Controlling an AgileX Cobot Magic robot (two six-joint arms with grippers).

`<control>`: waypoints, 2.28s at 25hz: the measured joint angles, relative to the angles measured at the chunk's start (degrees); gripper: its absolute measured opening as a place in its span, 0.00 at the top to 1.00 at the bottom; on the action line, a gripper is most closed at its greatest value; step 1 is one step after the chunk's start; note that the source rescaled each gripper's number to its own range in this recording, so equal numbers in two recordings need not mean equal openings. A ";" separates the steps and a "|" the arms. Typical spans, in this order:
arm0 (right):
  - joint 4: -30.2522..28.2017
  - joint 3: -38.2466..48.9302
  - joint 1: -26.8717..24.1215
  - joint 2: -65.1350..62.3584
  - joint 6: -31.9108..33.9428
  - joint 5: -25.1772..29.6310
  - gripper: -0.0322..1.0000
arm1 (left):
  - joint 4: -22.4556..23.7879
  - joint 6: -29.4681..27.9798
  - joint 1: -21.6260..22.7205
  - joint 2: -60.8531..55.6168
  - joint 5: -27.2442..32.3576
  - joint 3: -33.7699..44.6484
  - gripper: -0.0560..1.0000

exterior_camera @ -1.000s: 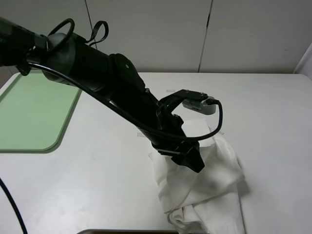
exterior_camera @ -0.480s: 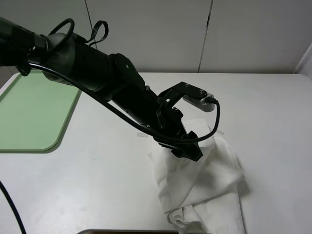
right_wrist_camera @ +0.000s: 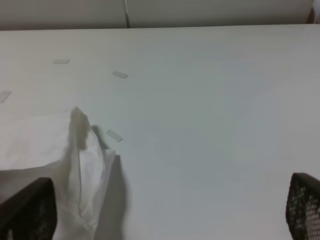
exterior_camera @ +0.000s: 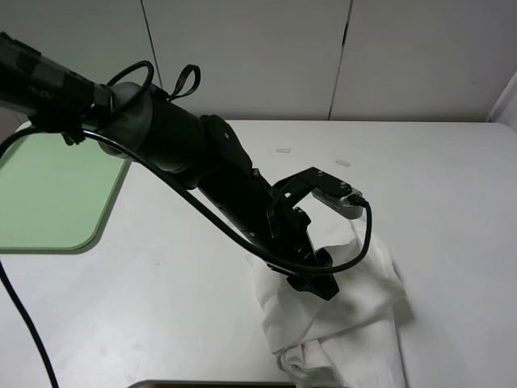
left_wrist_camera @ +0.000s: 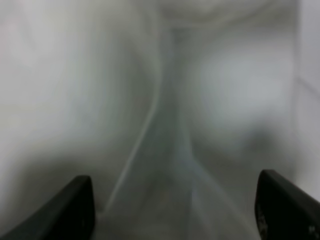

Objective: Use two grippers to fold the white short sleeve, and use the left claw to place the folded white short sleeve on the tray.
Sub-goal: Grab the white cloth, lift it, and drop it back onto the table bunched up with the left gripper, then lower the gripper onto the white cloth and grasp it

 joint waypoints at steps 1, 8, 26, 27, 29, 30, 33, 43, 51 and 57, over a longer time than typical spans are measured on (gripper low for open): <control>0.00 0.00 0.00 0.00 0.00 0.00 0.00 | 0.00 0.00 0.00 0.00 0.00 0.00 0.32; 0.00 0.00 0.00 0.00 0.00 0.00 0.00 | -8.51 5.49 -1.59 0.00 4.23 0.00 0.32; 0.05 0.00 0.00 0.00 0.00 0.00 0.00 | -18.92 21.73 -3.52 0.00 21.51 0.00 0.35; 0.05 0.00 0.00 0.00 0.00 0.00 0.00 | -18.92 21.40 -3.52 0.00 21.10 0.00 0.35; 0.05 0.00 0.00 0.00 0.00 0.00 0.00 | -18.92 19.50 -3.52 -0.21 19.19 0.00 0.35; 0.05 0.00 0.00 0.00 0.00 0.00 0.00 | -18.92 18.31 -3.52 -0.37 18.10 0.00 0.35; 0.05 0.00 0.00 0.00 0.00 0.00 0.00 | -18.73 11.40 -2.50 -3.18 12.89 0.04 0.35; 0.05 0.00 0.00 0.00 0.00 0.00 0.00 | -16.38 -0.17 4.79 -14.99 4.19 9.54 0.23; 0.05 0.00 0.00 0.00 0.00 0.00 0.00 | -25.14 -0.32 8.32 -21.46 -1.28 28.80 0.15; 0.05 0.00 0.00 0.00 0.00 0.00 0.00 | -32.90 2.50 8.38 -21.50 -4.02 33.99 0.15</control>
